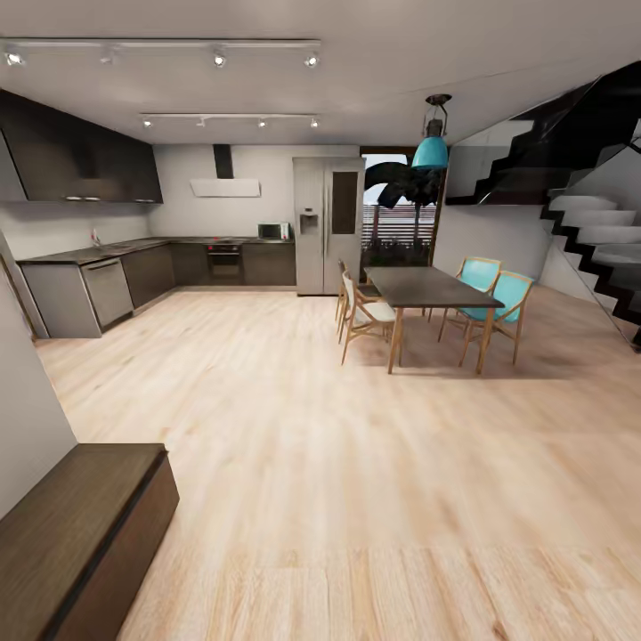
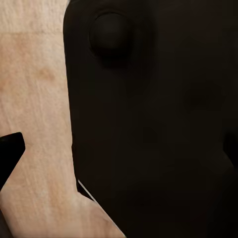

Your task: Turn on the radio receiver that's on the table in the living room.

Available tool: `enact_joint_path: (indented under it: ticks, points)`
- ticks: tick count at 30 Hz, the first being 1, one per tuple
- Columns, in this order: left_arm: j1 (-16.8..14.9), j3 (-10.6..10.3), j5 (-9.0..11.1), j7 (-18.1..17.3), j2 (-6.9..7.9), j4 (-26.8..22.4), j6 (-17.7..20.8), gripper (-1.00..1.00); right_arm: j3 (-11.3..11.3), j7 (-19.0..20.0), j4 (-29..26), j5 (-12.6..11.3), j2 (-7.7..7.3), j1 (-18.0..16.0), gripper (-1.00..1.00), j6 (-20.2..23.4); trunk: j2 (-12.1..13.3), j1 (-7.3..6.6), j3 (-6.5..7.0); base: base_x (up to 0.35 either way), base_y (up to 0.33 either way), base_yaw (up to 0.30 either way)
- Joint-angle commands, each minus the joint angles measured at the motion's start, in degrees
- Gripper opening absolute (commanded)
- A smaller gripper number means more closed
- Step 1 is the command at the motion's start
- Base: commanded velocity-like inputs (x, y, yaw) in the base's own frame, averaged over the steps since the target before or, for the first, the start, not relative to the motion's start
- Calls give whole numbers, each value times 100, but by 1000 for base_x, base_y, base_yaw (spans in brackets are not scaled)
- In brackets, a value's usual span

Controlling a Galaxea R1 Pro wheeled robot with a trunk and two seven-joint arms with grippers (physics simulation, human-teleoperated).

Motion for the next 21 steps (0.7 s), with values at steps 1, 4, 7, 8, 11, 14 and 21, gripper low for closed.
enact_joint_path:
  ticks: [1, 4, 7, 8, 11, 14, 21]
  points:
    - [-33, 31, 30, 30, 33, 11, -30, 100, -31, -30, 32, -30, -33, 33, 100, -30, 1, 1, 0, 0, 0, 0]
    - [-22, 110, 51, 127, 55, 87, -126, 100, -130, -121, 129, -128, -48, 132, 100, -127, 1, 1, 0, 0, 0, 0]
    - [-6, 122, 75, 141, 65, 79, -222, 100, -229, -131, 197, -226, -49, 231, 100, -223, 1, 1, 0, 0, 0, 0]
    - [-7, 156, 107, 139, 54, 47, -236, 100, -262, -134, 163, -259, -58, 263, 100, -255, 1, 1, 0, 0, 0, 0]
    - [-8, 206, 203, 133, 42, -50, -220, 100, -329, -138, 67, -289, -72, 361, 100, -351, 1, 1, 0, 0, 0, 0]
    - [-9, 221, 299, 130, 32, -147, -223, 100, -310, -138, 23, -268, -84, 458, 100, -448, 1, 1, 0, 0, 0, 0]
    - [-9, 226, 351, 122, 27, -282, -237, 100, -293, -131, 5, -236, -94, 553, 100, -502, 1, 1, 0, 0, 0, -126]
